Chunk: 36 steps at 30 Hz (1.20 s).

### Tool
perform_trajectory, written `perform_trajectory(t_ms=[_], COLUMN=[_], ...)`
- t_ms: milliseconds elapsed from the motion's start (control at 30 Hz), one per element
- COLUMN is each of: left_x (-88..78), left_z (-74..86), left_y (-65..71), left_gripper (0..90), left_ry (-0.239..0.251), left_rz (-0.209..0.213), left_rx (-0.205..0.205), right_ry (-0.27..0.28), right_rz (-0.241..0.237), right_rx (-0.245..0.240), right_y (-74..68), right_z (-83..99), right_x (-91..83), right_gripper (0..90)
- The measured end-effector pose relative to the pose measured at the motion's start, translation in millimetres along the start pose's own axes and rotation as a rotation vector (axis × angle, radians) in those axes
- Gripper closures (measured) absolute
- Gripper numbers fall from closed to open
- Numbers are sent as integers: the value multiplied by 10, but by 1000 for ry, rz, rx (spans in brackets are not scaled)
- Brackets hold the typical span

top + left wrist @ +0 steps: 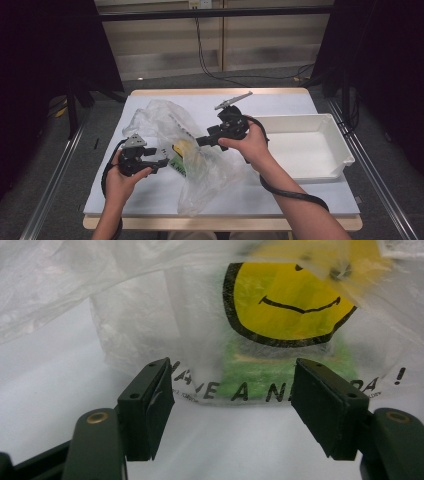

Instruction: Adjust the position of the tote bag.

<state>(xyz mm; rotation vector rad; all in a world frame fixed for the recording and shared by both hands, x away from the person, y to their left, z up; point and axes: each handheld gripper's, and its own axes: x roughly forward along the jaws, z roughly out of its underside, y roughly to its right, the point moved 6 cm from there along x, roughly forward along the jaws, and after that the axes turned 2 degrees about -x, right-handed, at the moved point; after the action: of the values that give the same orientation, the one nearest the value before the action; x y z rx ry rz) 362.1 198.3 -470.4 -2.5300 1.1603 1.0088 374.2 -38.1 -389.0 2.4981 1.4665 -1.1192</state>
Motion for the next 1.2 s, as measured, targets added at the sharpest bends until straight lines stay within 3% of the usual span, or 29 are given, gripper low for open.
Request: perform_trajectory(t_ms=[133,333,800,1200], left_x=[-4,-43,-31,-16], left_z=[-5,-10,-9,0], left_y=[14,-1,4,-15], left_gripper=[321,308,268,216], left_ry=[8,4,-5,-21], left_rz=[-1,-13,-29,-36], left_rx=[-9,0,-10,-37], right_ry=[13,16,41,56], right_rz=[6,23,38,13], right_rx=[-15,-5,-3,3], right_y=[1,71,168,158], right_z=[35,227,526,742], right_x=[-144,-284,-433,-495], right_gripper=[306,274,242,204])
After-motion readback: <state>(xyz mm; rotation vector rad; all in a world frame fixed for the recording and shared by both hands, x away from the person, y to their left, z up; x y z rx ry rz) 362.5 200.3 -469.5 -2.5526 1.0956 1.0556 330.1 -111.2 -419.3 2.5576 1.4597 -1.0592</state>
